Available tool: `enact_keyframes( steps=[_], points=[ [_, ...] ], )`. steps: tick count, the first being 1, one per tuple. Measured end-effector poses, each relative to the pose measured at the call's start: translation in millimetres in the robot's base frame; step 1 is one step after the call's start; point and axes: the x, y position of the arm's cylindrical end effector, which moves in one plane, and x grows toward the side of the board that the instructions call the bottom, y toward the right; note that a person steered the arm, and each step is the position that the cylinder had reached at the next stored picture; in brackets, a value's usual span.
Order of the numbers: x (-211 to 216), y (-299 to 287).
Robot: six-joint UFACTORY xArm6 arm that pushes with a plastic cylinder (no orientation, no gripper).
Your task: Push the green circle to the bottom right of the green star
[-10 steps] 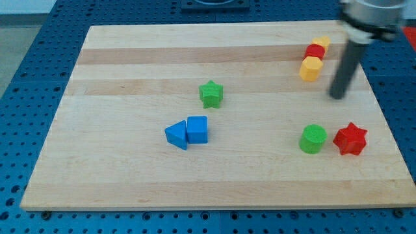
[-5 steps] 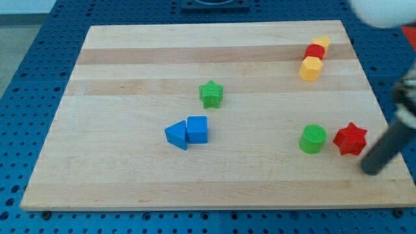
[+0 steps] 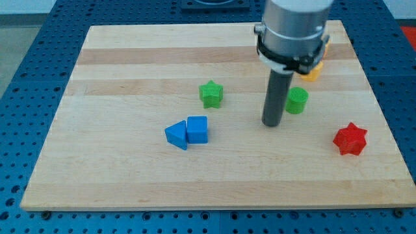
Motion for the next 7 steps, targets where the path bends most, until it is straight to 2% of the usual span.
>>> enact_keyframes(
  steps=[1,2,3,4,6,7],
  points=[
    [14.8,40.2],
    [2.0,83.2],
    [-28.7,97.9],
    [-53.9,80.6],
    [-62.7,-37.1],
    [-62.7,-49.1]
  ],
)
